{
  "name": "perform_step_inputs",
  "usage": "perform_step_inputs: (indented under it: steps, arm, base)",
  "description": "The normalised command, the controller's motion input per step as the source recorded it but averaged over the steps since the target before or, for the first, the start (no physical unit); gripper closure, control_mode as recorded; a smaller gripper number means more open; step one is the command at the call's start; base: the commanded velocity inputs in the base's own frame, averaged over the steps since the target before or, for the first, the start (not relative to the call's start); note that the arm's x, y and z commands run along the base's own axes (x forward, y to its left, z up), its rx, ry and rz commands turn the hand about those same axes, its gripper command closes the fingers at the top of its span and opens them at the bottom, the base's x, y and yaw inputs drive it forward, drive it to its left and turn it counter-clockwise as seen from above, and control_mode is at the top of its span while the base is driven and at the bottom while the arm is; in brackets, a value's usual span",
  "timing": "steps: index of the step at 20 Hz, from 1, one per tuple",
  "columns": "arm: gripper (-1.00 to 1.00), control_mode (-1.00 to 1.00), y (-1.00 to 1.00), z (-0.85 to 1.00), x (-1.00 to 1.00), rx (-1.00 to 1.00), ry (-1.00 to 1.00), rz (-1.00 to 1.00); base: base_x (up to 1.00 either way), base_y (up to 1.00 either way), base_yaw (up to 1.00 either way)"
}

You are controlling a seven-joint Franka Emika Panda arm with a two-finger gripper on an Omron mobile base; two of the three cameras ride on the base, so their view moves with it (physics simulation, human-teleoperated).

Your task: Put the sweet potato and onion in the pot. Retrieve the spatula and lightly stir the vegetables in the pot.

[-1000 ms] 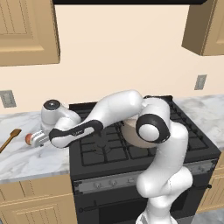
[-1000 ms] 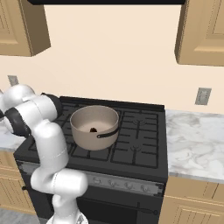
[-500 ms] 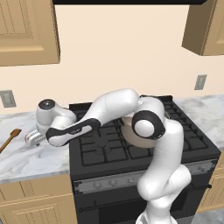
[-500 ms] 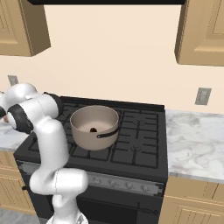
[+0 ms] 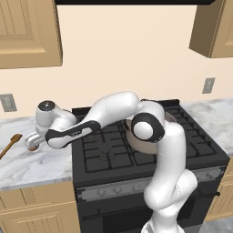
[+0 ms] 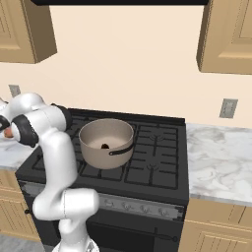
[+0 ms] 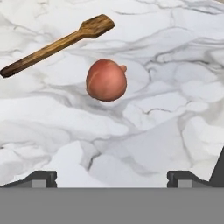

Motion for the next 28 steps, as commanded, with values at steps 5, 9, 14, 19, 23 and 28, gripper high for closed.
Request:
perform_step_inputs:
  steps: [5,9,14,19,23,28]
  arm:
    - [-1.00,-1.00,0.11,0.00,0.37,0.07,0.00,-0.05]
    - [-1.00,-1.00,0.12,0.00,0.27,0.04,0.00,-0.05]
    - [-1.00,-1.00,0.09,0.00,0.07,0.01,0.00,-0.01]
    - [-1.00,-1.00,0.16,0.00,0.00,0.00,0.00,0.00]
    - [-1.00,-1.00,0.10,-0.03,0.00,0.00,0.00,0.00]
    - [-1.00,-1.00,0.13,-0.05,0.00,0.00,0.00,0.00]
  base:
    - [0.00,0.00,0.00]
    - [0.00,0.00,0.00]
    - [0.00,0.00,0.00]
    - [0.00,0.00,0.00]
    - [0.00,0.00,0.00]
    - [0.00,0.00,0.00]
